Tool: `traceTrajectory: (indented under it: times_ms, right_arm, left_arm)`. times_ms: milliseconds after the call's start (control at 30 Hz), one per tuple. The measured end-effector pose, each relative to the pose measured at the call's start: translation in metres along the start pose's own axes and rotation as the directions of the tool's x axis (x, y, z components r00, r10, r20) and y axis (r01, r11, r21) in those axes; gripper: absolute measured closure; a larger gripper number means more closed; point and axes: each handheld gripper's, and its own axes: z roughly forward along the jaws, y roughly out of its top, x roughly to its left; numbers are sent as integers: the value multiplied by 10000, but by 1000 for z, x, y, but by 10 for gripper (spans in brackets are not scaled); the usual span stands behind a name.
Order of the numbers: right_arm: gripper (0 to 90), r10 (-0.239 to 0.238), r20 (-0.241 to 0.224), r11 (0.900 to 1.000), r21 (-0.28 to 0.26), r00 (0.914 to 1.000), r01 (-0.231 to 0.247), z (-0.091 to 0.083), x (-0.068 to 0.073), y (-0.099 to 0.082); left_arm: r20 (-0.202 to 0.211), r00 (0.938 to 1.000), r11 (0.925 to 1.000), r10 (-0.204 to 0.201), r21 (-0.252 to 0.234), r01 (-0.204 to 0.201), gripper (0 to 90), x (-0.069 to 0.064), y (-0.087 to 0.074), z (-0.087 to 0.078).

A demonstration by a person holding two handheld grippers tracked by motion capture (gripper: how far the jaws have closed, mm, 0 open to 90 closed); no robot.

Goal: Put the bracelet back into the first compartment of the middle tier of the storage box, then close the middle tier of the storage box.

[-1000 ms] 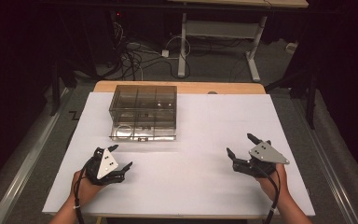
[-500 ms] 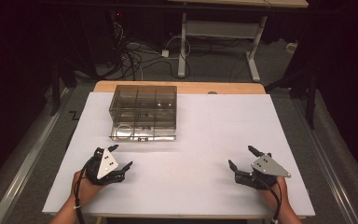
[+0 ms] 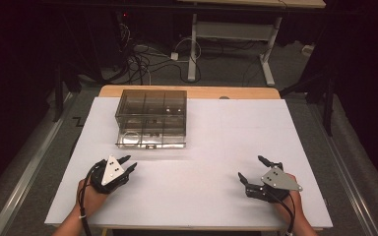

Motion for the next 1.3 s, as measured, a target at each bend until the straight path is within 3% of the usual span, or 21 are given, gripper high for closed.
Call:
traceTrajectory:
  times_ms: [200,700,1300]
  right_arm:
    - [163,-60,-48,9999,-82,10000,60,0,0,0]
    - [162,23,273,10000,-64,9996,-21,0,-7,-1]
    - [166,33,467,9998,-211,9989,-23,0,-11,0]
  left_arm:
    - [27,10000,10000,-42,15,42,876,2,1,1]
    - [106,9997,9997,-209,-116,210,877,5,2,5]
    - [3,9999,9999,101,-80,-101,878,4,1,1]
